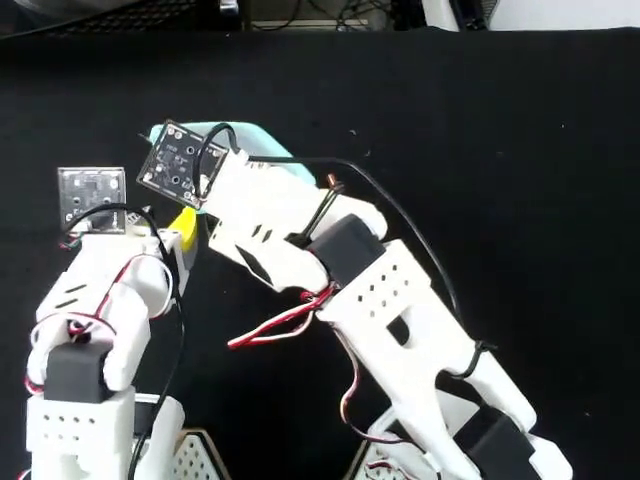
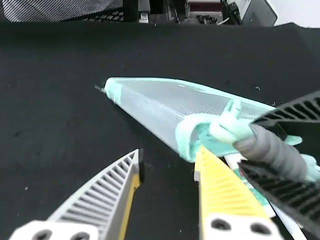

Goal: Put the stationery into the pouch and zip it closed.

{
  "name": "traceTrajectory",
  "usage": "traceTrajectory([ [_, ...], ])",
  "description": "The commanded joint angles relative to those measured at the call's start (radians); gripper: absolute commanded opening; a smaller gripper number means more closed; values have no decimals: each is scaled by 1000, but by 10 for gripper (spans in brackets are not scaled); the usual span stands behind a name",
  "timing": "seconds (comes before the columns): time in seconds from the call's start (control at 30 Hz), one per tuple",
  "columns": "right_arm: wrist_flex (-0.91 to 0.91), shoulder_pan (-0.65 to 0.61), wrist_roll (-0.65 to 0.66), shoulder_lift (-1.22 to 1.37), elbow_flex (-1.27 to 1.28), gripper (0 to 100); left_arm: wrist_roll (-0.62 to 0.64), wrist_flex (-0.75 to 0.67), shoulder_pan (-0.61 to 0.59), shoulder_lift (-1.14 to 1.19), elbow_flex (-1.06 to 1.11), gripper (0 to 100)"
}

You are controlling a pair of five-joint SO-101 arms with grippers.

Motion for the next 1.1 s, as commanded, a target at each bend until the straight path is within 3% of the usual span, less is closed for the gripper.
traceTrajectory([
  [0.0,-8,-11,8,-38,-5,11,12,-109,-13,6,36,193],
  [0.27,-2,-12,28,-38,-7,11,8,-296,-81,12,151,193],
  [0.57,-2,-12,28,-38,-5,11,6,-304,-81,12,163,187],
  [0.7,-3,-12,29,-38,-5,11,0,-304,-79,8,182,24],
  [0.73,-5,-11,29,-38,-5,11,-20,-302,-79,11,182,30],
  [1.07,-26,-8,29,-44,-25,11,-32,-40,-82,14,-85,30],
])
